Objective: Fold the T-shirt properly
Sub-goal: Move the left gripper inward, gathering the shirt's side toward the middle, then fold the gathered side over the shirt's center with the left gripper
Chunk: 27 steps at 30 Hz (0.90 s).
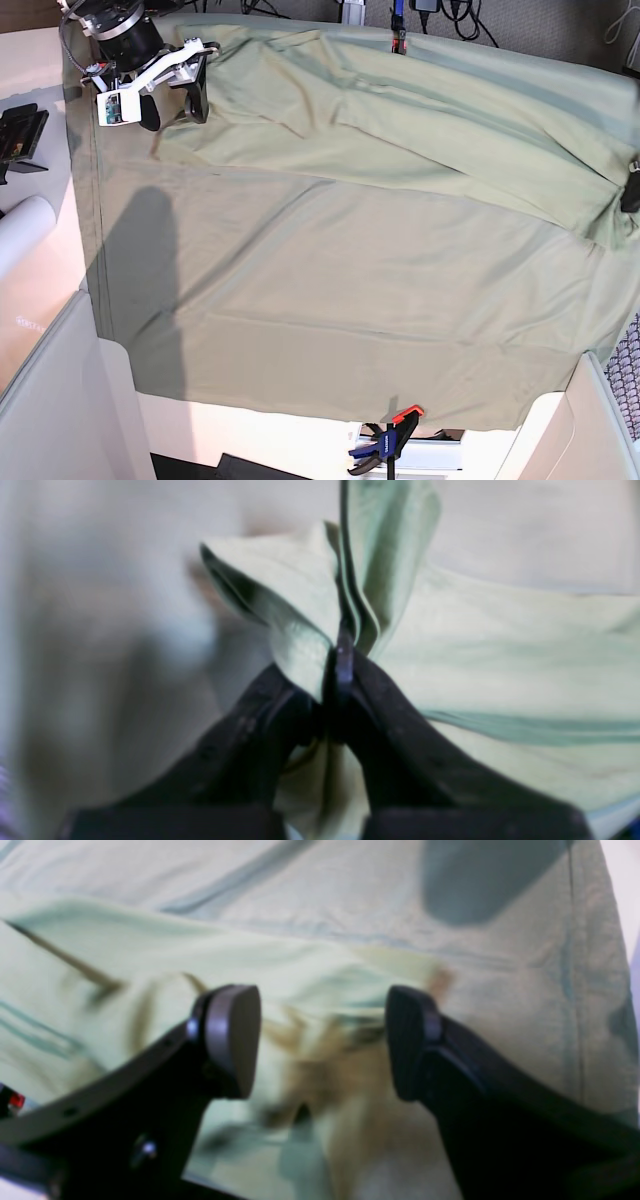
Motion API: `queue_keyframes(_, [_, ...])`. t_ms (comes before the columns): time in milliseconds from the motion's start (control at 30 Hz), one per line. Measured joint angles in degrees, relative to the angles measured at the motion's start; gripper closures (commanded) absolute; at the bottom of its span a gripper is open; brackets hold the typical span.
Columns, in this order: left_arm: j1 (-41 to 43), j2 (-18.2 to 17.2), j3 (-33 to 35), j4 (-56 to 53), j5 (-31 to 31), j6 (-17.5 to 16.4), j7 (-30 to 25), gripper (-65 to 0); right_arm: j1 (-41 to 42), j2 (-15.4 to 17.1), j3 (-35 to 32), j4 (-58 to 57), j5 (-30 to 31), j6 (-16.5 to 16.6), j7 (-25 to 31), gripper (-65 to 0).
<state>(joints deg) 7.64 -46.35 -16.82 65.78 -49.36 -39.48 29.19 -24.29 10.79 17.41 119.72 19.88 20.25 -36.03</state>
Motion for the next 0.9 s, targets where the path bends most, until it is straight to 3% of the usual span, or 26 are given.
queue_keyframes(67, [-1.99,-0.31,-0.04,-0.07,4.9,0.0,-1.73,0.0,0.02,0.0,0.0,0.0,0.02,-0.02,0.07,-39.4])
queue_keyframes(233, [-4.52,-1.64,0.04,-0.07,5.62,-0.17,-1.42,0.0,0.02,0.0,0.0,0.0,0.02,-0.02,0.63,-39.4])
queue_keyframes(300, [-4.31,-2.08,-0.07,0.31,2.93,0.0,3.48,0.0,0.02,0.0,0.0,0.0,0.02,-0.04,0.68,-39.4])
queue_keyframes(433, [0.46,-1.57,-0.04,9.6,-8.76,0.57,13.14,0.0,0.0,-0.02,0.0,0.0,0.0,-0.04,1.11,-39.4])
queue_keyframes(533, [3.98,0.17,-0.02,22.25,-11.69,0.35,15.56,0.0,0.0,0.0,0.0,0.0,-0.07,-0.09,1.46,-39.4])
queue_keyframes(667, [7.54,3.48,0.17,36.28,-10.91,-0.13,15.34,0.0,0.04,-0.2,0.0,0.0,0.0,-0.09,1.51,-39.4])
queue_keyframes(900, [8.7,8.17,4.11,37.81,-6.6,-0.35,14.84,0.0,0.02,-0.81,0.0,0.0,0.0,-0.07,1.51,-39.4])
